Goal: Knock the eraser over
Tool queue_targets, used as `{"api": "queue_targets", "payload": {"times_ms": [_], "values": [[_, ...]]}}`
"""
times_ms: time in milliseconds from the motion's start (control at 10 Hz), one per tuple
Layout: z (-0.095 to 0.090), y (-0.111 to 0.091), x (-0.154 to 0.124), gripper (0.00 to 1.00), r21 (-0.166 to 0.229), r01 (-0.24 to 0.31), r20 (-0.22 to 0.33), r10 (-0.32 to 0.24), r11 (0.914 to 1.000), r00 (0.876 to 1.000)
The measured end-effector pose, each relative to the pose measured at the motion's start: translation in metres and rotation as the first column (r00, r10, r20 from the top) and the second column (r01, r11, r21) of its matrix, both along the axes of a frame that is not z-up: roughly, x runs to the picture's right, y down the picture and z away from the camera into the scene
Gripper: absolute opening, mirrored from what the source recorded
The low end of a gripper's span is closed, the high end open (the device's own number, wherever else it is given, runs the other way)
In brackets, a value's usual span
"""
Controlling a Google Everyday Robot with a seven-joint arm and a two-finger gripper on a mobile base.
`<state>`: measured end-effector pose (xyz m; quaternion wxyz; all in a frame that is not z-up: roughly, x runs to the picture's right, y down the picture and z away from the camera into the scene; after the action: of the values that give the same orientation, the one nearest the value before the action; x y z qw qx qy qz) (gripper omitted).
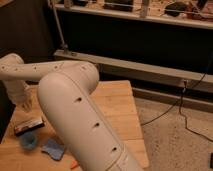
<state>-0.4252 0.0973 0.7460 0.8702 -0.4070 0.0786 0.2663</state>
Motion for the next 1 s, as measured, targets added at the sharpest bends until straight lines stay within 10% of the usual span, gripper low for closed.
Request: {"api": "queue_targets", "payload": {"times_ms": [500,1000], "values": [[0.011,-0.013,-0.006,0.11,0.023,-0.010,0.000,0.010,0.9997,1.000],[0.010,-0.011,-0.007,0.66,0.022,-0.007,0.001,0.007,0.9997,1.000]]}}
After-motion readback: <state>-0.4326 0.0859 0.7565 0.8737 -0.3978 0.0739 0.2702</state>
